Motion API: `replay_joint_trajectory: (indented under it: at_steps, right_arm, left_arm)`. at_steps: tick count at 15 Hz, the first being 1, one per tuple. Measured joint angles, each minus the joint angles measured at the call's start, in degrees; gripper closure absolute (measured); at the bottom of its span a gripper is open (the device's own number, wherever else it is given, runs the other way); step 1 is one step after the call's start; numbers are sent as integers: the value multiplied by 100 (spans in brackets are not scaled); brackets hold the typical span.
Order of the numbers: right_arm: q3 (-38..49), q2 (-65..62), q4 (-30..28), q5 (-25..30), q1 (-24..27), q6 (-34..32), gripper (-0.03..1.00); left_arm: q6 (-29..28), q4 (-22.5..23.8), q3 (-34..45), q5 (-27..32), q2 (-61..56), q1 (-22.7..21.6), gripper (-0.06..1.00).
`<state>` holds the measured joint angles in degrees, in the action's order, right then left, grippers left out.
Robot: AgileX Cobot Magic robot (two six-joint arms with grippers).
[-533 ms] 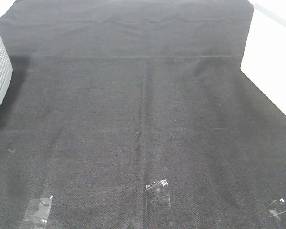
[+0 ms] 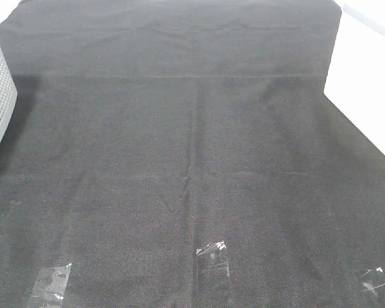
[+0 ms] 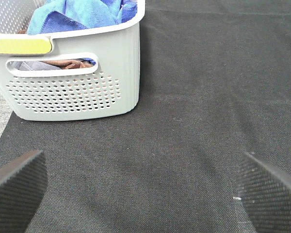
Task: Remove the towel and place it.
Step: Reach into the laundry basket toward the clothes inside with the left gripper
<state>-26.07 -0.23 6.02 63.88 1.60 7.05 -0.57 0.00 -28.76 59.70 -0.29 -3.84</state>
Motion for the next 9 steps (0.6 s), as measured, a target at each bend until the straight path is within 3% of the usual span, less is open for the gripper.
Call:
replay_joint_trajectory:
  at_steps: [9]
  right_arm:
    - [0,0,0,0,0,0,14]
  left_arm:
    - [0,0,0,0,0,0,-5]
